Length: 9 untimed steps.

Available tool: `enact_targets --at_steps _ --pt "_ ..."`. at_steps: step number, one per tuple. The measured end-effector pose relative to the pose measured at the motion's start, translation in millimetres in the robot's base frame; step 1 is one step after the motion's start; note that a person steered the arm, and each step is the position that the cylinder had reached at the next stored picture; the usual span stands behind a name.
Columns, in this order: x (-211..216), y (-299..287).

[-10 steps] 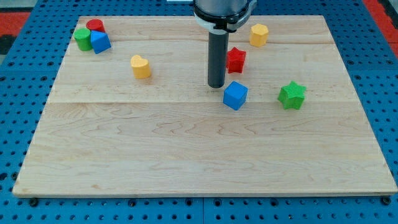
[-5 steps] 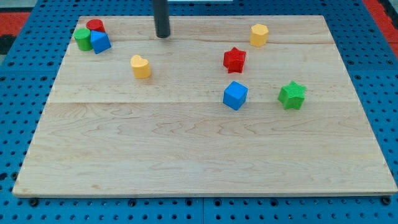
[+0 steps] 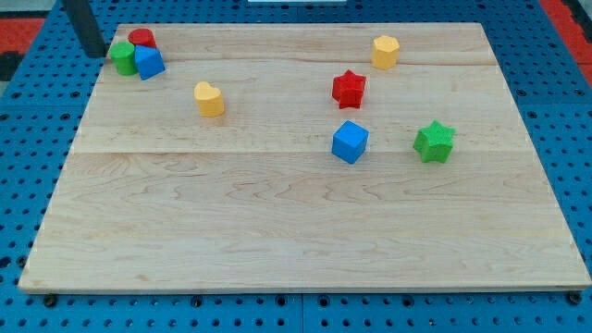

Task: Push the green circle right to the yellow heart

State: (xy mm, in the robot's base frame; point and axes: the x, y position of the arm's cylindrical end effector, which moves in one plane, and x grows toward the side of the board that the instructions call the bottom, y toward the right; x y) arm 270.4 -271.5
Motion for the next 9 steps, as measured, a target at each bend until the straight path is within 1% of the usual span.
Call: enact_targets --at_steps 1,2,3,4,5,6,7,8,9 --pt "13 58" --pt "13 89" --pt "13 113" --pt "4 83" --pt "15 145" --pt "6 166" --pt "-9 161" --pt "-7 195" --pt "49 183"
